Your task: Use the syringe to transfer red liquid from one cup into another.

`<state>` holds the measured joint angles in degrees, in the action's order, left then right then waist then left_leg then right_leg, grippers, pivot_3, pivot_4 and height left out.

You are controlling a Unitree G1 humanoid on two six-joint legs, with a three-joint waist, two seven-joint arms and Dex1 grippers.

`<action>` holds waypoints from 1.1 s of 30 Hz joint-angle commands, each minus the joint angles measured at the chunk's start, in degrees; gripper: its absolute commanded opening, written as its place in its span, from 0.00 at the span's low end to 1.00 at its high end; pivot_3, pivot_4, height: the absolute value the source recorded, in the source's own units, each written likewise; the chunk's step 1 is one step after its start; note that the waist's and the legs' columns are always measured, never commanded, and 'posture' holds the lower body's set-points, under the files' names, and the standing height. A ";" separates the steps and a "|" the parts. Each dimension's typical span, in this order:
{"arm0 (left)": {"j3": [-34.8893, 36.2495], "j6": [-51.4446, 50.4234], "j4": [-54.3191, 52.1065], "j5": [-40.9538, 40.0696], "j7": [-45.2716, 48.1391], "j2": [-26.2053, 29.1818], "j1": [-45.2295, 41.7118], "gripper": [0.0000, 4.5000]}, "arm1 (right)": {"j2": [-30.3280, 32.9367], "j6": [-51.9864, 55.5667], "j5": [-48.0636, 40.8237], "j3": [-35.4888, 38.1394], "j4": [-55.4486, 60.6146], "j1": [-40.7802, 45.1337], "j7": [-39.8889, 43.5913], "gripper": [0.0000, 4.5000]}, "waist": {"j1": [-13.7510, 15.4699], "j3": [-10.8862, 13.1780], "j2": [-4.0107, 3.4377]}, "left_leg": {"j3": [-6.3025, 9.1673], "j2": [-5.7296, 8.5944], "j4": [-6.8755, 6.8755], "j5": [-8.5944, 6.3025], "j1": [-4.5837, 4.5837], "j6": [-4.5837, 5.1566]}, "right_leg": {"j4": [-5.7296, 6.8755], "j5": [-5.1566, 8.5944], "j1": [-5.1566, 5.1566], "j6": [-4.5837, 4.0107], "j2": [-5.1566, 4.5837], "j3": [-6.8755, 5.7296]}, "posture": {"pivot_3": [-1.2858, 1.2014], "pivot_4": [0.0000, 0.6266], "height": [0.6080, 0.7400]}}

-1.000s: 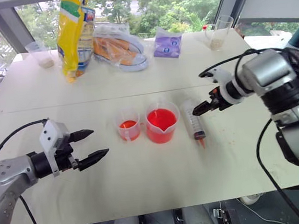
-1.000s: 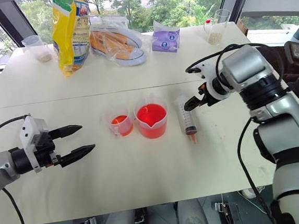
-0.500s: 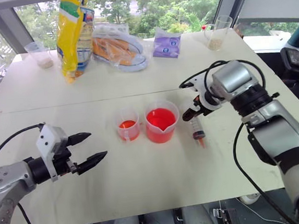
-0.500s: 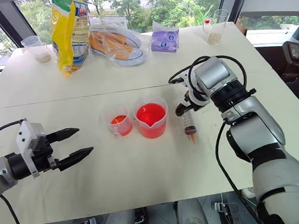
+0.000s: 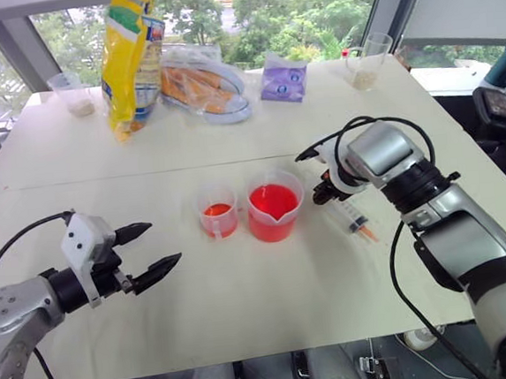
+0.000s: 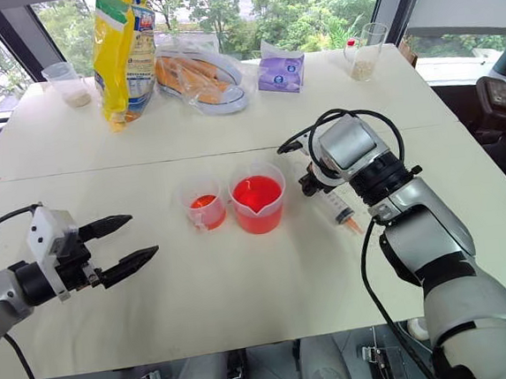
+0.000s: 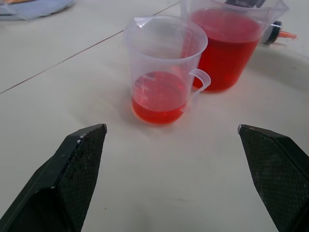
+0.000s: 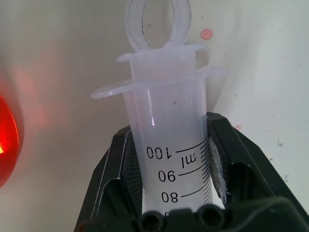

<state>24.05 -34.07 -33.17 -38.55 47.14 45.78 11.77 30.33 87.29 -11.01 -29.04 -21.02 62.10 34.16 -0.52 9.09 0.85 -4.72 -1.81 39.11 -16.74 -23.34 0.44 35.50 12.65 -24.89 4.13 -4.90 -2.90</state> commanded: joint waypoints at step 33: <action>-4.15 -11.54 15.98 -17.47 5.85 8.32 -42.03 1.00 | -10.08 -41.50 -27.92 42.94 43.16 -17.15 5.86 0.32 | -0.29 0.35 -0.37 | 0.05 -0.01 -0.07 0.06 -0.35 -0.06 | 0.00 -0.18 -0.26 0.32 0.28 -0.08 | 0.52 0.24 1.00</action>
<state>20.40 -45.74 -17.48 -55.46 52.69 54.13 -28.72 20.85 50.47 -39.50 15.72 19.82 46.64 38.69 -0.81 9.44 0.48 -4.67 -1.82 39.04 -16.68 -23.68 0.38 35.49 12.48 -25.14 4.46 -4.62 -2.98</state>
